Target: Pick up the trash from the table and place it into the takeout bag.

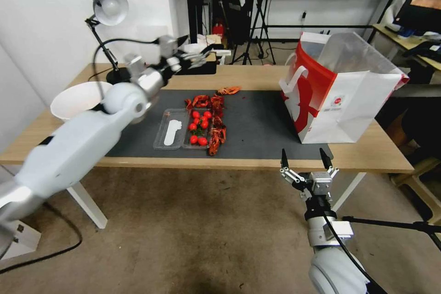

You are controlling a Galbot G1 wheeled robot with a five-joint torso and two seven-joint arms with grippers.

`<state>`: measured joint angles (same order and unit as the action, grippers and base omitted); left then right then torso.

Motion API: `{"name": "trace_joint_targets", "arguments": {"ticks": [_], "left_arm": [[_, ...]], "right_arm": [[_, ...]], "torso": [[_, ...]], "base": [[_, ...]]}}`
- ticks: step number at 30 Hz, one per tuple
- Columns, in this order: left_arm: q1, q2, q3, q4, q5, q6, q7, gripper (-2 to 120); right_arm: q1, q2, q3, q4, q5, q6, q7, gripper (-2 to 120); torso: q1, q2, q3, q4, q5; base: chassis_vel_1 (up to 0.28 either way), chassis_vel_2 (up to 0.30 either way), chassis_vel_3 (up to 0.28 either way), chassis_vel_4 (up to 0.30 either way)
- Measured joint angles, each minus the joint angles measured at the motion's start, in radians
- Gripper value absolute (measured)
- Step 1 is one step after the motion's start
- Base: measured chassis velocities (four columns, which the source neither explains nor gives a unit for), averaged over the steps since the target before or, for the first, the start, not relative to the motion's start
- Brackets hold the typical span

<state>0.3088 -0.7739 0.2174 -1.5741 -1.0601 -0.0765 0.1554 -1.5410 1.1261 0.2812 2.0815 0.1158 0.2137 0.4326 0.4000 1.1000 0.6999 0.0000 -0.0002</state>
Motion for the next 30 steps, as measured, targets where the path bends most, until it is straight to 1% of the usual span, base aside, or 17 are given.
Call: {"name": "trace_joint_targets", "arguments": {"ticks": [3, 4, 6, 7, 8, 11, 12, 14, 15, 16, 19, 20, 24, 26, 27, 28, 30], "left_arm": [[0.125, 0.050, -0.098, -0.064, 0.028, -0.001, -0.005, 100], [0.125, 0.050, -0.098, -0.064, 0.028, -0.001, -0.005, 100], [0.196, 0.065, -0.159, -0.095, 0.051, -0.002, -0.007, 100], [0.258, 0.077, -0.213, -0.122, 0.071, -0.003, -0.009, 100], [0.258, 0.077, -0.213, -0.122, 0.071, -0.003, -0.009, 100], [0.378, 0.097, -0.313, -0.182, 0.106, -0.014, -0.035, 100], [0.378, 0.097, -0.313, -0.182, 0.106, -0.014, -0.035, 100], [0.442, 0.102, -0.357, -0.215, 0.129, -0.029, -0.061, 100], [0.483, 0.102, -0.386, -0.234, 0.144, -0.038, -0.077, 100], [0.483, 0.102, -0.386, -0.234, 0.144, -0.038, -0.077, 100], [0.602, 0.088, -0.464, -0.278, 0.200, -0.047, -0.112, 100], [0.602, 0.088, -0.464, -0.278, 0.200, -0.047, -0.112, 100], [0.736, 0.060, -0.544, -0.317, 0.264, -0.053, -0.141, 100], [0.744, 0.058, -0.549, -0.319, 0.270, -0.054, -0.144, 100], [0.784, 0.044, -0.576, -0.325, 0.305, -0.061, -0.154, 100], [0.784, 0.044, -0.576, -0.325, 0.305, -0.061, -0.154, 100], [0.826, 0.021, -0.613, -0.329, 0.343, -0.069, -0.162, 100]], "right_arm": [[0.000, 0.003, -0.005, -0.004, -0.002, 0.000, -0.001, 100], [0.000, 0.003, -0.005, -0.004, -0.002, 0.000, -0.001, 100], [0.000, 0.004, -0.008, -0.005, -0.003, 0.000, -0.002, 100], [0.001, 0.004, -0.011, -0.008, -0.004, 0.000, -0.004, 100], [0.001, 0.004, -0.011, -0.008, -0.004, 0.000, -0.004, 100], [0.004, 0.005, -0.016, -0.013, -0.007, 0.001, -0.005, 100], [0.004, 0.005, -0.016, -0.013, -0.007, 0.001, -0.005, 100], [0.003, 0.006, -0.018, -0.018, -0.009, 0.002, -0.006, 100], [0.002, 0.007, -0.019, -0.020, -0.010, 0.003, -0.006, 100], [0.002, 0.007, -0.019, -0.020, -0.010, 0.003, -0.006, 100], [-0.003, 0.009, -0.019, -0.022, -0.011, 0.006, -0.006, 100], [-0.003, 0.009, -0.019, -0.022, -0.011, 0.006, -0.006, 100], [-0.010, 0.011, -0.019, -0.023, -0.014, 0.009, -0.006, 100], [-0.010, 0.012, -0.019, -0.022, -0.014, 0.009, -0.006, 100], [-0.013, 0.013, -0.019, -0.023, -0.015, 0.009, -0.006, 100], [-0.013, 0.013, -0.019, -0.023, -0.015, 0.009, -0.006, 100], [-0.016, 0.014, -0.018, -0.023, -0.017, 0.009, -0.006, 100]], "torso": [[0.000, 0.000, 0.000, 0.0000, 0.0000], [0.000, 0.000, 0.000, 0.0000, 0.0000], [0.000, 0.000, 0.000, -0.0003, 0.0002], [0.000, 0.000, 0.000, 0.0000, 0.0000], [0.000, 0.000, 0.000, 0.0000, 0.0000], [0.000, 0.000, 0.000, 0.0002, 0.0002], [0.000, 0.000, 0.000, 0.0002, 0.0002], [0.000, 0.000, 0.000, 0.0000, 0.0003], [0.000, 0.000, 0.000, -0.0003, 0.0003], [0.000, 0.000, 0.000, -0.0003, 0.0003], [0.000, 0.000, 0.000, 0.0000, 0.0004], [0.000, 0.000, 0.000, 0.0000, 0.0004], [0.000, 0.000, 0.000, 0.0001, 0.0003], [0.000, 0.000, 0.000, 0.0000, 0.0002], [0.000, 0.000, 0.000, 0.0000, 0.0001], [0.000, 0.000, 0.000, 0.0000, 0.0001], [0.000, 0.000, 0.000, 0.0000, 0.0002]], "base": [[0.000, 0.000, 0.000, 0.000], [0.000, 0.000, 0.000, 0.000], [0.000, 0.000, 0.000, 0.000], [0.000, 0.000, 0.000, 0.000], [0.000, 0.000, 0.000, 0.000], [0.000, 0.000, 0.000, 0.000], [0.000, 0.000, 0.000, 0.000], [0.000, 0.000, 0.000, 0.000], [0.000, 0.000, 0.000, 0.000], [0.000, 0.000, 0.000, 0.000], [0.000, 0.000, 0.000, 0.000], [0.000, 0.000, 0.000, 0.000], [0.000, 0.000, 0.000, 0.000], [0.000, 0.000, 0.000, 0.000], [0.000, 0.000, 0.000, 0.000], [0.000, 0.000, 0.000, 0.000], [0.000, 0.000, 0.000, 0.000]]}}
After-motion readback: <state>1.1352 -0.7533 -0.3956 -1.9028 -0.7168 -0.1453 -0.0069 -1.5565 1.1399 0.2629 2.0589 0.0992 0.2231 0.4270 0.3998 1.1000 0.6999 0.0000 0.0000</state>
